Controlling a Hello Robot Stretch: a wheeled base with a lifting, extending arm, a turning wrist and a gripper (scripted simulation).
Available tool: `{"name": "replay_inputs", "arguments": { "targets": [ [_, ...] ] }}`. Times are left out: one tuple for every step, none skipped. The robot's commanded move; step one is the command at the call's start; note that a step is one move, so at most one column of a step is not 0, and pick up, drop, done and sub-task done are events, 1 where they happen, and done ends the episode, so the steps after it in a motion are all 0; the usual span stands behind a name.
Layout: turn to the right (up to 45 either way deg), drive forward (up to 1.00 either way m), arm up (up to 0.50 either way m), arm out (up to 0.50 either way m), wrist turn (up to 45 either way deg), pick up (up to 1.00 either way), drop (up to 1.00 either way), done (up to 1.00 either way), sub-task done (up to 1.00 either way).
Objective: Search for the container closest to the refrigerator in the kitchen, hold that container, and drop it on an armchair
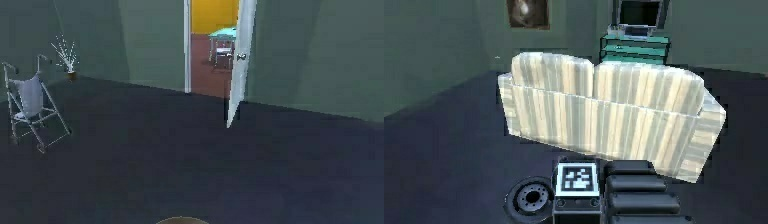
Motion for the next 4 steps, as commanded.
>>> {"name": "replay_inputs", "arguments": {
  "targets": [
    [0.0, 1.0, 0.0, 0.0, 0.0, 0.0, 0.0, 0.0, 0.0],
    [3.0, 0.0, 0.0, 0.0, 0.0, 0.0, 0.0, 0.0, 0.0],
    [0.0, 1.0, 0.0, 0.0, 0.0, 0.0, 0.0, 0.0, 0.0],
    [0.0, 0.65, 0.0, 0.0, 0.0, 0.0, 0.0, 0.0, 0.0]
  ]
}}
